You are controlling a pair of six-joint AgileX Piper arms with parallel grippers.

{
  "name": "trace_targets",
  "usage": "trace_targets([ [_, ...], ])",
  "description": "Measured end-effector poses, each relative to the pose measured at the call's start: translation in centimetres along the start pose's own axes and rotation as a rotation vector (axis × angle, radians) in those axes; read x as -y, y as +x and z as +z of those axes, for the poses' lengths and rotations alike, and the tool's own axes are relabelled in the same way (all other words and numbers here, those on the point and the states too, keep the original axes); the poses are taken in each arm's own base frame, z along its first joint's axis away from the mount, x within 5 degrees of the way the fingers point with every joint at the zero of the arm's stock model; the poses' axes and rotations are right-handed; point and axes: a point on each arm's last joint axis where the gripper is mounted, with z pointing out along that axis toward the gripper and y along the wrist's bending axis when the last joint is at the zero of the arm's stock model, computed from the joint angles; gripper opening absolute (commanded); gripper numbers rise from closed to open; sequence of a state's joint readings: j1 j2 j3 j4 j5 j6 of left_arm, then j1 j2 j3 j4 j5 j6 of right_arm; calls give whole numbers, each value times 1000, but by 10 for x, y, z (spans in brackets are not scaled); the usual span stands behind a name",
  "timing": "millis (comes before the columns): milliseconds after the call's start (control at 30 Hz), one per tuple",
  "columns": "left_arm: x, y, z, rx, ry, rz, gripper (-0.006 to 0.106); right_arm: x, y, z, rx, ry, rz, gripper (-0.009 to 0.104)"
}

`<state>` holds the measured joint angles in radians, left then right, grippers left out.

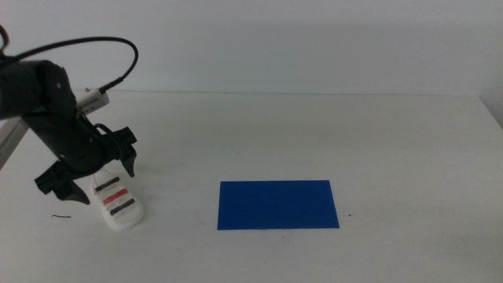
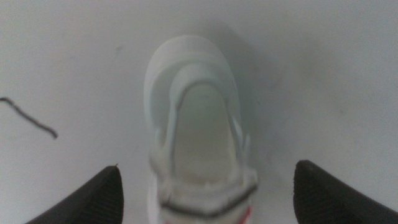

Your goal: Use one arm to grab the shoe from the table and place it on the mat.

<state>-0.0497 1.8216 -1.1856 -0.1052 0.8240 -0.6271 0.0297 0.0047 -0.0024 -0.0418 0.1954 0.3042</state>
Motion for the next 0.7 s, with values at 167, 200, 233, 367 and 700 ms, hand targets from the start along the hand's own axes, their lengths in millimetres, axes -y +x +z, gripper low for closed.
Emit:
trace_targets([
  [167,1,-3,21,-10,-7,-9,94,0,0,0,0,0,0,79],
  [200,1,-3,24,-14,-9,-11,93,0,0,0,0,0,0,79],
  [233,1,-3,26,-19,-13,-11,93,0,0,0,0,0,0,79],
  [367,0,-4,35,-33,-26,-13,84,0,0,0,0,0,0,79],
  [700,7,1,32,-79,-30,-21,8,0,0,0,0,0,0,79],
])
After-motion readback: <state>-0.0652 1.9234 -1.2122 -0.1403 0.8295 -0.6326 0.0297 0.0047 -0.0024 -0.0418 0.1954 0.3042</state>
